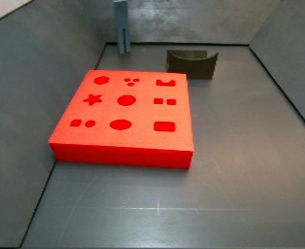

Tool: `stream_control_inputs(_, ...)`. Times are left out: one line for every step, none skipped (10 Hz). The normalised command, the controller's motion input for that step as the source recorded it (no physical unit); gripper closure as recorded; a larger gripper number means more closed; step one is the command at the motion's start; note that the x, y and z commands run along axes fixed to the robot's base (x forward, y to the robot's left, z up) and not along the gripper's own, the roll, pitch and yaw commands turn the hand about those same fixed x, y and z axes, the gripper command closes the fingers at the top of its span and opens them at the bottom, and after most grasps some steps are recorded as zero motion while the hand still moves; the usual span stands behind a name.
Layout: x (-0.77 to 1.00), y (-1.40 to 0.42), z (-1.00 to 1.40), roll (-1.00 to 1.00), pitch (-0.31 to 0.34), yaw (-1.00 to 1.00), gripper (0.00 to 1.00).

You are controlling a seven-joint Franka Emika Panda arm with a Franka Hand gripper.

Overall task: Pick up the double-square object. Move up. Move to above the board. Insert the double-square object.
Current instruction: Pick up the double-square object.

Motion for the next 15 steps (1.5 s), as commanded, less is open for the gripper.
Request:
stream_control_inputs(0.00,0.00,0.00,0.00,0.000,0.00,0.00)
stream_control_inputs(0.00,0.05,-0.18,0.10,0.044,0.00,0.00)
stream_control_inputs(-0.12,0.15,-0.18,0.15,0.067,0.38,0.00)
stream_control_inputs(-0.27,0.31,-0.03,0.00,0.000,0.70,0.00)
stream_control_inputs(-0.07,0.21,-0.02,0.00,0.000,0.97,0.00)
stream_control_inputs(-0.02,0.15,-0.09,0.00,0.000,1.00,0.00)
stream_control_inputs(-0.02,0.14,-0.10,0.00,0.000,1.00,0.00)
stream_control_inputs(-0.02,0.13,-0.11,0.00,0.000,1.00,0.00)
stream_control_inputs(0.00,0.42,-0.24,0.03,0.021,0.72,0.00)
stream_control_inputs(0.00,0.25,-0.19,0.03,0.004,0.27,0.00)
stream_control_inputs(-0.11,0.45,-0.26,0.00,0.000,0.52,0.00)
stream_control_inputs(-0.12,0.49,-0.11,0.00,0.000,0.74,0.00)
stream_control_inputs(-0.11,0.37,-0.10,0.00,0.000,0.85,0.00)
stream_control_inputs(-0.18,0.27,-0.08,0.00,0.000,0.84,0.00)
stream_control_inputs(-0.43,0.03,-0.05,0.05,-0.037,0.47,0.00)
